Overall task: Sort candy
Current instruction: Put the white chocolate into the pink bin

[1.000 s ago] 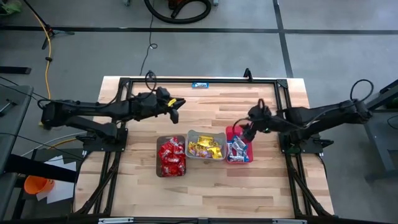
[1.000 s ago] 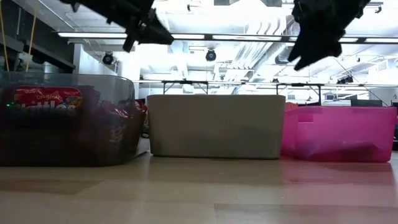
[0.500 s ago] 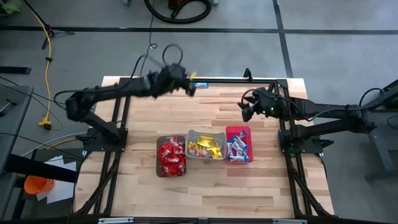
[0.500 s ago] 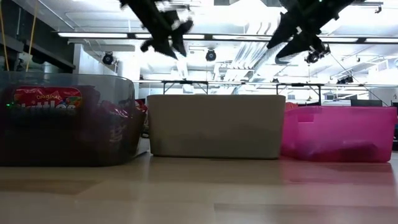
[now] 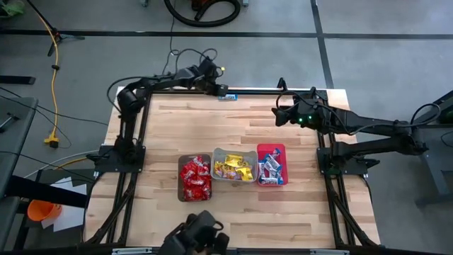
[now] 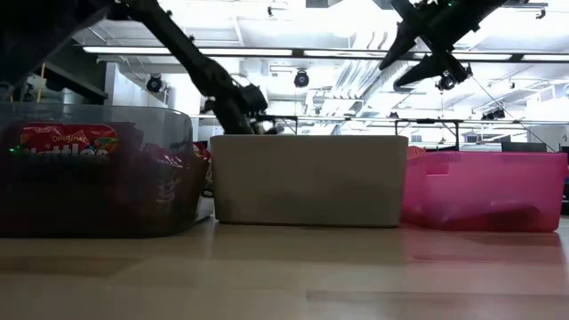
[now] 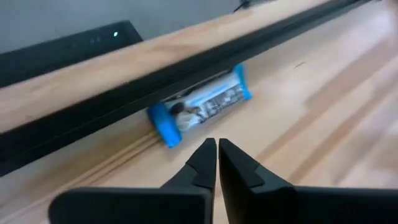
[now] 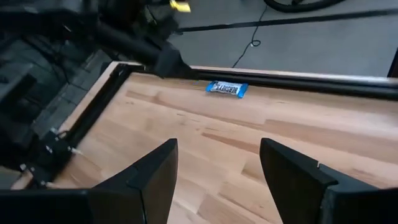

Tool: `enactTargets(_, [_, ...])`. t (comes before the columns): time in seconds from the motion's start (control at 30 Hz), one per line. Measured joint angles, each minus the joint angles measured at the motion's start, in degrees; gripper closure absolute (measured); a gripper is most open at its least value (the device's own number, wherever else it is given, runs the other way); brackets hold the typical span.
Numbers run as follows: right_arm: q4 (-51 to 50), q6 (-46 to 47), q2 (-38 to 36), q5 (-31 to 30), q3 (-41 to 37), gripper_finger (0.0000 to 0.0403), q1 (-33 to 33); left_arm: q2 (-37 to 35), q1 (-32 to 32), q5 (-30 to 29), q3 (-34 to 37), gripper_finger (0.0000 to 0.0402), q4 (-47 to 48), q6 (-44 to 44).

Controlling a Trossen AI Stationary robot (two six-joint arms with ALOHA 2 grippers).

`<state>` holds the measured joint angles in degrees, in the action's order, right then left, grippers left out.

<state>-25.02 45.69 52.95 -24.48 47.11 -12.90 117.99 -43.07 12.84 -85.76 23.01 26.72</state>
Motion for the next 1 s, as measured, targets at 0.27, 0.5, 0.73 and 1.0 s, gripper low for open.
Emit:
enactTargets(0.27, [0.0,5.5,0.0,-0.9,0.0,0.018,0.0,4.4,0.0,-1.4,-0.1,0.0401,-4.1,-1.3])
enactTargets(0.5, [0.0,8.0,0.9,-2.3,0.0,0.018,0.0,6.9,0.0,-3.2,-0.1,0.0401,-5.7,-0.4])
enactTargets(0.73, [0.9,8.5,2.3,-1.9,0.0,0.018,0.0,7.4,0.6,-8.7,-0.1,0.0401,-7.8,1.0])
enactTargets(1.0, [1.9,8.2,2.6,-1.3,0.0,0.018,0.2,6.6,1.2,-11.7,-0.5,0.0401,5.2,-10.5])
